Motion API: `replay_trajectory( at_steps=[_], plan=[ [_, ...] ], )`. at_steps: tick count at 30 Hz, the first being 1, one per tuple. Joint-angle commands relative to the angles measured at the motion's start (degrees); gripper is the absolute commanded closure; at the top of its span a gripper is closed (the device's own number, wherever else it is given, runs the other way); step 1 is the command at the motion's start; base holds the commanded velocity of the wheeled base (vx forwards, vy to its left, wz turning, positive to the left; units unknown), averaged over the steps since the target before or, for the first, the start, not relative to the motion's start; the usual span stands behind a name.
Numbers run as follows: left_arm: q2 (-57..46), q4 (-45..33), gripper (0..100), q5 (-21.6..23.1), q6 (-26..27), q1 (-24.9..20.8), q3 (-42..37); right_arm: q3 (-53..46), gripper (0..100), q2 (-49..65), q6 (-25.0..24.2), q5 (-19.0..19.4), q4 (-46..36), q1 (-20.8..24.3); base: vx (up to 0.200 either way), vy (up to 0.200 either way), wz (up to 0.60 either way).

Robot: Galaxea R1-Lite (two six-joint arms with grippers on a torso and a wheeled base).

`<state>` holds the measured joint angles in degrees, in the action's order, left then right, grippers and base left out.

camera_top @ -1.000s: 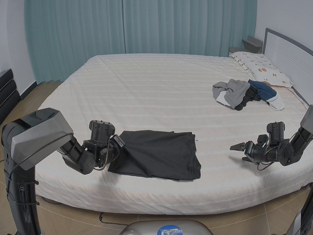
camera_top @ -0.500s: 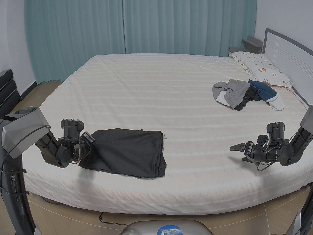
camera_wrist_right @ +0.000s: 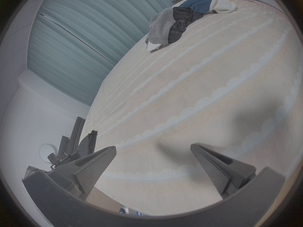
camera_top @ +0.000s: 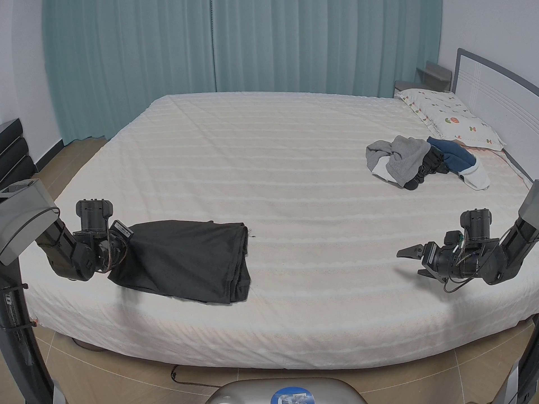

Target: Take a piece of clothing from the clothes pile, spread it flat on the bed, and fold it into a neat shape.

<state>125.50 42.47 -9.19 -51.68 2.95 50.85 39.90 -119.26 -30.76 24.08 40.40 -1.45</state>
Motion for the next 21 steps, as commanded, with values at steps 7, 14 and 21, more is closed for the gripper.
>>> replay_trajectory(
  at_steps=[7,14,21],
  plan=[
    [0.18,-0.02,100,0.4,0.08,1.27,-0.57,0.0,0,0.7,0.0,0.01,0.03,-0.22,0.0,0.0,0.0],
    [0.36,0.24,100,1.72,0.17,1.18,-1.01,-0.61,0,2.81,0.0,0.01,-0.06,-0.04,0.0,0.0,0.0],
    [0.27,0.51,0,4.62,0.0,1.36,-1.28,-0.88,0,2.72,0.0,0.01,0.03,0.48,0.0,0.0,0.0]
  ],
)
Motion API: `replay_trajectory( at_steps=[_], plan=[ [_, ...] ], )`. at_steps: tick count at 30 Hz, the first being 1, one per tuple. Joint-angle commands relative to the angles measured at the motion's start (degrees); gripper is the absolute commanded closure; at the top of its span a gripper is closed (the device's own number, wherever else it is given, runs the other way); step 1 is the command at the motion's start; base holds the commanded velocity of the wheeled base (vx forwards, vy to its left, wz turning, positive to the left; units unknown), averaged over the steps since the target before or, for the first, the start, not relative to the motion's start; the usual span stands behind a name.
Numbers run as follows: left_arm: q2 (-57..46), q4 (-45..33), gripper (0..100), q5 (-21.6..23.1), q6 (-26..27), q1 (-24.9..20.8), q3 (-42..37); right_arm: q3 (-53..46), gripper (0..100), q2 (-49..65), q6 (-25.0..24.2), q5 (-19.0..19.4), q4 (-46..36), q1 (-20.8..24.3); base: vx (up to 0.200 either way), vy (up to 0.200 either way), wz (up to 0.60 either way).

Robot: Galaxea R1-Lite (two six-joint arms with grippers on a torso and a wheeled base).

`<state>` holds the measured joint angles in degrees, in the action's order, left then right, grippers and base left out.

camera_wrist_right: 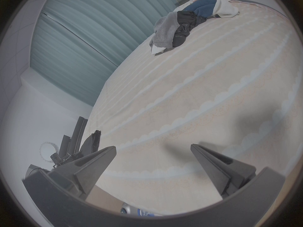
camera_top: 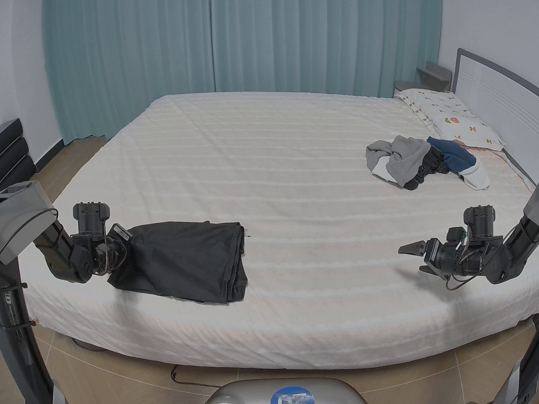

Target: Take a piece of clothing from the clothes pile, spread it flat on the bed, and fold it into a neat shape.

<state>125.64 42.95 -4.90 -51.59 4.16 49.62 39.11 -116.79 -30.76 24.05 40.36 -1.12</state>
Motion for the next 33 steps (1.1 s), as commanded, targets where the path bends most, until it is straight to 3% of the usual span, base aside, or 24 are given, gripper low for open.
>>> replay_trajectory(
  at_steps=[1,12,17,25,33],
  plan=[
    [0.05,0.03,0,0.33,-0.09,0.24,-0.05,-0.08,0,0.24,0.0,0.03,0.07,0.15,0.0,0.0,0.0],
    [-7.69,-0.23,0,0.33,1.14,4.63,-1.28,-1.23,0,6.22,0.0,-0.67,-0.28,0.33,0.0,0.0,0.0],
    [-18.85,0.12,0,1.03,4.39,5.07,-6.64,-6.41,0,18.88,0.0,-0.85,-0.28,-0.99,0.0,0.0,0.0],
    [-40.29,-0.5,0,7.19,10.02,4.72,-15.51,-13.97,0,41.73,0.52,-3.31,-2.39,-1.87,0.0,0.0,0.0],
    [-56.99,-0.76,0,11.14,14.68,4.72,-25.45,-20.65,0,63.35,5.97,-3.49,-13.12,-3.1,0.0,0.0,0.0]
  ],
)
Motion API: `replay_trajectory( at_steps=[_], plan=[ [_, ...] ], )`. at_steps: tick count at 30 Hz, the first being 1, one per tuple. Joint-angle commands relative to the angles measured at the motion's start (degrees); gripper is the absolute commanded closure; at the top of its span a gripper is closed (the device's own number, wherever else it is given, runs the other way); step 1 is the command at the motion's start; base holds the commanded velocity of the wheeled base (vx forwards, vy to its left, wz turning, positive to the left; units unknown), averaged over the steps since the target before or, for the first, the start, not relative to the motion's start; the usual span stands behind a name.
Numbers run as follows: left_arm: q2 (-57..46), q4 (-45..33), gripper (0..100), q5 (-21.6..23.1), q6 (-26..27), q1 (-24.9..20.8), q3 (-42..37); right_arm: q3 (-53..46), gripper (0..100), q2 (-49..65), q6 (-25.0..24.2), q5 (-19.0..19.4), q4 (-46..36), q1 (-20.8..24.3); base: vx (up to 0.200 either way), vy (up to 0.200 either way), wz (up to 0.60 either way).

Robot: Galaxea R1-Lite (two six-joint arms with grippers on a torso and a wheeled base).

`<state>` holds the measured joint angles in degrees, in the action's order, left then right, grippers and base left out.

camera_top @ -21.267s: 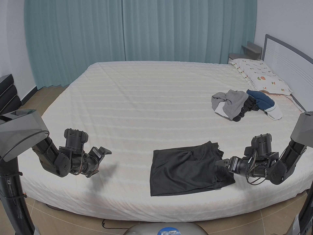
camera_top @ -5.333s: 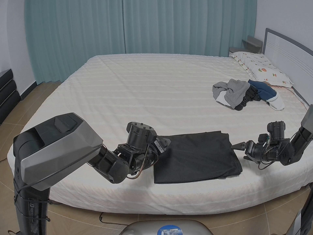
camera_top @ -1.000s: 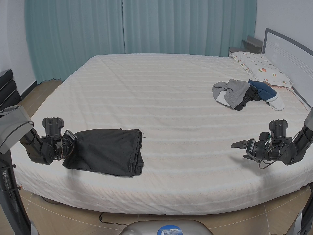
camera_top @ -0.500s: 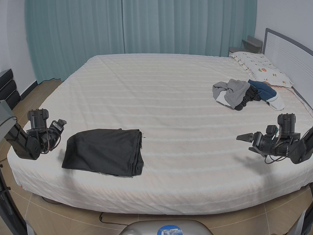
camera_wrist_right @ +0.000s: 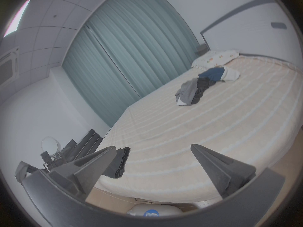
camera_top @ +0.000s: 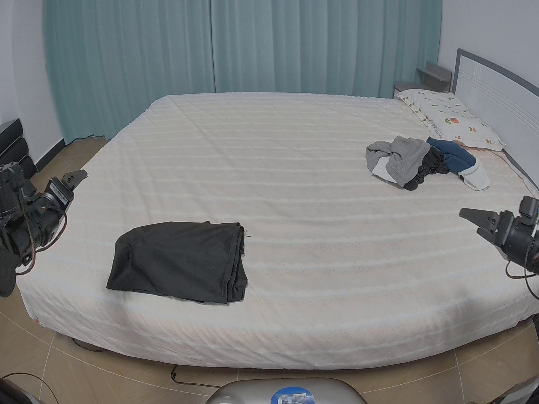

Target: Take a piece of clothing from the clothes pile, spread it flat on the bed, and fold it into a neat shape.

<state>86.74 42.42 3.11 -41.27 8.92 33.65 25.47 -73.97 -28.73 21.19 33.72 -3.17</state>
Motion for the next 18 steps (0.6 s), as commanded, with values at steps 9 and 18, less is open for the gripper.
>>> replay_trajectory(
  at_steps=[9,18],
  plan=[
    [-33.12,-0.41,0,4.27,10.33,-0.05,-19.94,-15.8,0,36.18,16.52,-0.71,-13.33,-0.61,0.0,0.0,0.0],
    [-45.52,-1.73,0,4.54,15.6,-0.05,-28.28,-17.64,0,54.9,19.33,-0.8,-29.41,-0.17,0.0,0.0,0.0]
  ],
)
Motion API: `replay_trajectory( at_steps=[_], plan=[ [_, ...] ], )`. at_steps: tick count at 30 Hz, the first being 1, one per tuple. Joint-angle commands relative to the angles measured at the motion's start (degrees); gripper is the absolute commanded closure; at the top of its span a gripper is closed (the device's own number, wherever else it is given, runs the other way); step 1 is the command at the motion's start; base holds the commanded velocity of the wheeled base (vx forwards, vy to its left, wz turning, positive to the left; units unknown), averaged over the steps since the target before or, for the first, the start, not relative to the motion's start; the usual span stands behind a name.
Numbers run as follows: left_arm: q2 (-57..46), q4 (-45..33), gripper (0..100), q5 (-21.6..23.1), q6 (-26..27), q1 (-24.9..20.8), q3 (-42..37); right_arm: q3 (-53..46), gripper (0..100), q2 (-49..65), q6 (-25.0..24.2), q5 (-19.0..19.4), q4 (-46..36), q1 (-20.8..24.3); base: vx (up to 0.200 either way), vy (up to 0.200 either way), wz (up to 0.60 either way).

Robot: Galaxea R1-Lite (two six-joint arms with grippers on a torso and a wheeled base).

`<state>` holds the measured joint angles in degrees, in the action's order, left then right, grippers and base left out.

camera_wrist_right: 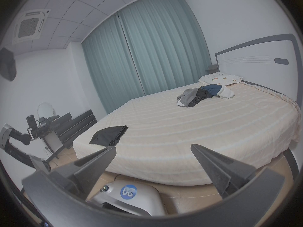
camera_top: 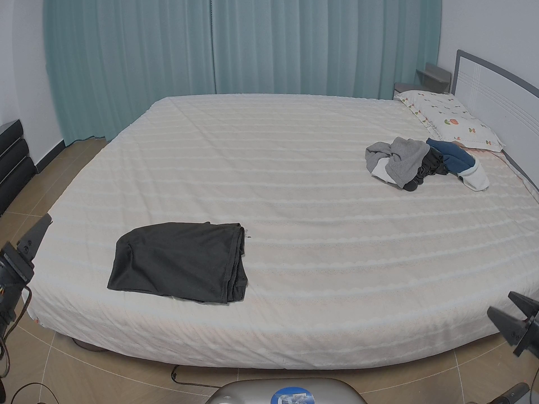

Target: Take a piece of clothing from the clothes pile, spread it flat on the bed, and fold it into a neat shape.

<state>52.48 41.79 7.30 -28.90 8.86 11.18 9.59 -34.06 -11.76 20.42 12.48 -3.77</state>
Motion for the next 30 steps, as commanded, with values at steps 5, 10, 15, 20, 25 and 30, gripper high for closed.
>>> replay_trajectory(
  at_steps=[5,10,15,20,25,30],
  plan=[
    [-19.61,-7.51,0,1.4,6.32,-0.34,-7.4,-1.6,0,26.15,5.52,-0.03,-18.02,3.85,0.0,0.0,0.0],
    [-28.93,-15.95,0,5.35,7.55,-0.51,-7.05,-1.51,0,32.13,7.9,-0.03,-23.65,4.73,0.0,0.0,0.0],
    [-39.47,-26.5,0,6.06,12.47,-0.6,-7.14,-1.86,0,33.88,8.34,0.24,-24.0,3.94,0.0,0.0,0.0],
    [-47.47,-32.82,0,9.4,15.19,-1.04,-7.75,-3.71,0,34.06,11.76,0.06,-23.21,3.94,0.0,0.0,0.0],
    [-47.47,-32.21,0,9.13,16.95,-1.04,-9.86,-4.41,0,34.06,13.43,-0.47,-21.89,3.94,0.0,0.0,0.0],
    [-47.47,-30.98,0,6.85,23.1,-1.04,-11.18,-6.17,0,34.06,12.99,-9.35,-17.41,3.85,0.0,0.0,0.0]
  ],
)
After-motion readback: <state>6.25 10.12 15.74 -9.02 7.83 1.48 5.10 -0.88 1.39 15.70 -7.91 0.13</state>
